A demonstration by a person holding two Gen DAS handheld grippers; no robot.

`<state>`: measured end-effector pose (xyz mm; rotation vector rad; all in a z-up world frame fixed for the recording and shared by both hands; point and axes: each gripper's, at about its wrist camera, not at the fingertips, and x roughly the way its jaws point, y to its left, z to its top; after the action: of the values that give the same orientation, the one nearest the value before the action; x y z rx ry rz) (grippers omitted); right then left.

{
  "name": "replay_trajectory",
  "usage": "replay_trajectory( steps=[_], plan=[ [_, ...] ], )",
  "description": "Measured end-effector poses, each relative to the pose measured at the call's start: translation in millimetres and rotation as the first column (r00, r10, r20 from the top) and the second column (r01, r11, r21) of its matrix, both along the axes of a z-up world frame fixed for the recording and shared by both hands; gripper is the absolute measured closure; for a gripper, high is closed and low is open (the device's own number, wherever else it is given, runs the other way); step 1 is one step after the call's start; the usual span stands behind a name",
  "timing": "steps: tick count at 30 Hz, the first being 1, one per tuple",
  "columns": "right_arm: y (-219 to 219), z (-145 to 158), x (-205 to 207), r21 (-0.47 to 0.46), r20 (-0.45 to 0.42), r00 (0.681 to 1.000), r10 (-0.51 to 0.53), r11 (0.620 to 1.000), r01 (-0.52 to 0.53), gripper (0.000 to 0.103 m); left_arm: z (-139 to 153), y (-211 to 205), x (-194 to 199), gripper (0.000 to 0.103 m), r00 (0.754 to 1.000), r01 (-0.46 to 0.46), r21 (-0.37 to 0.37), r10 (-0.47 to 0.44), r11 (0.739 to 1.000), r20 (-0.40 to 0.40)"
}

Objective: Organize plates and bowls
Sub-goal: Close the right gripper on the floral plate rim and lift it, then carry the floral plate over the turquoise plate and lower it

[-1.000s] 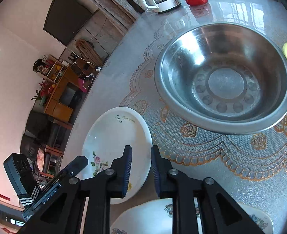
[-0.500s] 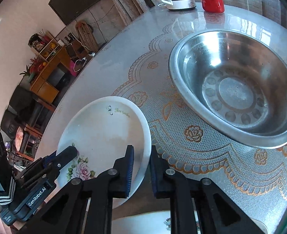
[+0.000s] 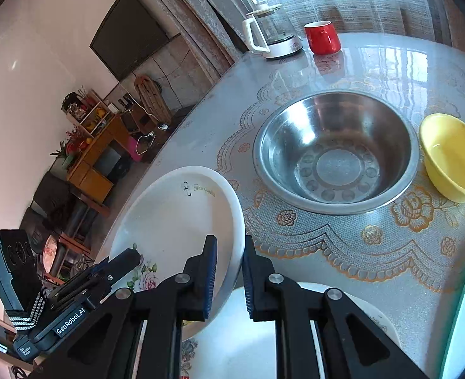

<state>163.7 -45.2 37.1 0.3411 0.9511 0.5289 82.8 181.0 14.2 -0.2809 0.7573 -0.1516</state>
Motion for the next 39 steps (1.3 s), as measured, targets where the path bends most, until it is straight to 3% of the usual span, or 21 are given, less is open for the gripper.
replay_trajectory(
  steps=[10,20,29,39],
  plan=[
    [-66.9,13.6,-41.7,0.059,0.024,0.994,-0.106,0.993,0.105,0.088,22.3,-63.2,-11.3,0.082,0.990,0.134,0.031,-0.135,0.991,0.046],
    [-146.2,10.1,-86.3,0.061,0.033,0.966,-0.255,0.966,0.253,0.088,24.8,-144.7,-15.1,0.082,0.954,0.297,0.043,-0.298,0.954,0.025],
    [-213.2,-1.2,-115.2,0.082,0.003,0.915,-0.404,0.912,0.402,0.088,17.6,-220.3,-15.4,0.082,0.910,0.414,0.071,-0.413,0.907,-0.033],
    [-255.8,-20.2,-127.4,0.070,-0.031,0.863,-0.504,0.860,0.505,0.086,0.1,-273.0,-8.7,0.081,0.877,0.478,0.087,-0.468,0.874,-0.110]
  ],
)
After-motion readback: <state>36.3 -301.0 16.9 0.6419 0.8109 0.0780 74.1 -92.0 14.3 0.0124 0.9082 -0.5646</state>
